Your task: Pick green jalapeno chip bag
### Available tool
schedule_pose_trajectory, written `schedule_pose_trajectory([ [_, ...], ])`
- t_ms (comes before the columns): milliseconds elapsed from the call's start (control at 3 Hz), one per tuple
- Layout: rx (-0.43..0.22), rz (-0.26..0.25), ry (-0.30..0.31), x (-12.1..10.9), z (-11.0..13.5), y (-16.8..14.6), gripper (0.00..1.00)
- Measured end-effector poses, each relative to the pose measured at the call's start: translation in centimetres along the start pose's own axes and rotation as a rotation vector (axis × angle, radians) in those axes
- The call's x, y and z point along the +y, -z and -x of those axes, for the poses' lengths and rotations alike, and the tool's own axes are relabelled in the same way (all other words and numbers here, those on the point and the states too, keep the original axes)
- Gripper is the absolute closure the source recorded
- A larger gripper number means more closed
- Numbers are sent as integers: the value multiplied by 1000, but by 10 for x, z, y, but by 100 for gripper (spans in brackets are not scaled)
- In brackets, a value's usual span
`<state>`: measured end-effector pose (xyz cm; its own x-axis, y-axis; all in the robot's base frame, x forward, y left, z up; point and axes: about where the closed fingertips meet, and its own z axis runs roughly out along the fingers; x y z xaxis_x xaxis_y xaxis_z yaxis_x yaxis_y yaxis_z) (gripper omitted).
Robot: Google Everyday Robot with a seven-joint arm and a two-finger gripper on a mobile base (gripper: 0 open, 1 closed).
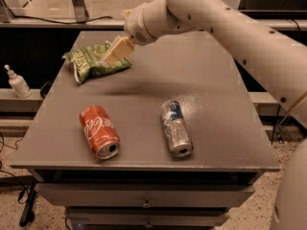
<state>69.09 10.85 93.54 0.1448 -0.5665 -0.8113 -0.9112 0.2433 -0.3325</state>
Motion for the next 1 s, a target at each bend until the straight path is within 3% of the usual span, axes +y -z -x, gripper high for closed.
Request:
schedule_pose_trajectory([
  [333,-79,-6,-64,-5,-9,-30,0],
  [667,-113,7,-96,-3,-23,-54,0],
  [1000,-100,39,-118,1,-39,-69,0],
])
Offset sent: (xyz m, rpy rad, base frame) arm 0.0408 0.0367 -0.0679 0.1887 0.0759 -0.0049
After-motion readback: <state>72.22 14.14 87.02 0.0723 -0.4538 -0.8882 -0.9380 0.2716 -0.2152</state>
